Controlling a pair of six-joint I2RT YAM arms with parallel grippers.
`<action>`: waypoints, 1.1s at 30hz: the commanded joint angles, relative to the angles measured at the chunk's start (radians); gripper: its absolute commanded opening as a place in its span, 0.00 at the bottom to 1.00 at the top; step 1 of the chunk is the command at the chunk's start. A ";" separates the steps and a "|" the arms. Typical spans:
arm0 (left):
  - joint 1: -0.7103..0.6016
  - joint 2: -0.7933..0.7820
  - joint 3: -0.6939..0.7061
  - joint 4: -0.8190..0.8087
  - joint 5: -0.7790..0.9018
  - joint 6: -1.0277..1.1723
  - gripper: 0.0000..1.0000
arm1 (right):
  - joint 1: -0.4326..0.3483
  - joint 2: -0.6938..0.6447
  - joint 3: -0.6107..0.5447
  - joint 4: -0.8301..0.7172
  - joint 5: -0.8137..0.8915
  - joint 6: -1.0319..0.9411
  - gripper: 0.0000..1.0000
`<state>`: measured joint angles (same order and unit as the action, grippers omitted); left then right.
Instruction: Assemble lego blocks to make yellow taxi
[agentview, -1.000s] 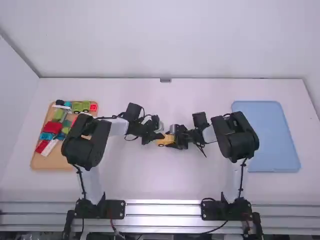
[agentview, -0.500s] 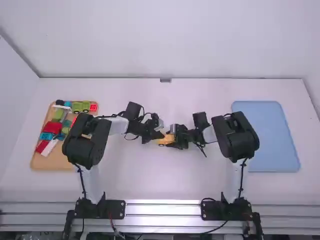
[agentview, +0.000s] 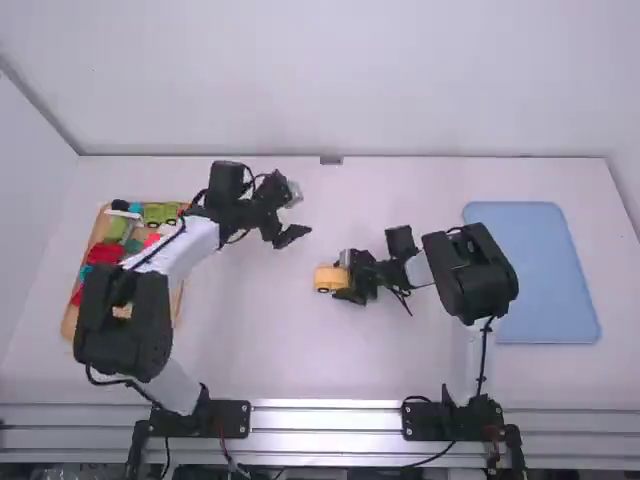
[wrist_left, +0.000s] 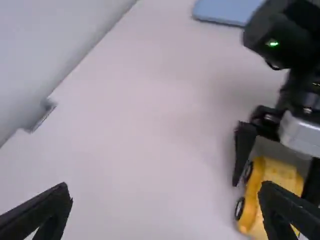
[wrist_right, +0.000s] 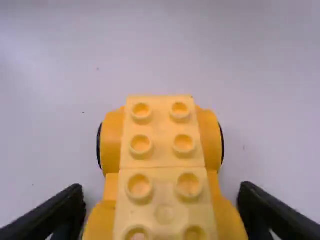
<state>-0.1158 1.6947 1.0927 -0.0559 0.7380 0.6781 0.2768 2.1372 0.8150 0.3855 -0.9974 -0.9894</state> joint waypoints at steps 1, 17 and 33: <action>0.024 -0.013 0.002 -0.010 -0.088 -0.154 0.99 | 0.005 -0.032 -0.008 -0.002 0.054 0.061 0.90; 0.195 -0.035 0.002 -0.098 -0.298 -0.682 0.99 | 0.035 -0.501 -0.009 -0.463 0.527 0.020 0.98; 0.208 -0.167 0.158 -0.518 -0.781 -0.860 0.99 | 0.082 -0.660 -0.009 -0.387 0.602 0.022 0.98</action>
<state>0.0978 1.5528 1.2240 -0.5674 0.0093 -0.1913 0.3466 1.4929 0.8104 -0.0036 -0.3954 -0.9722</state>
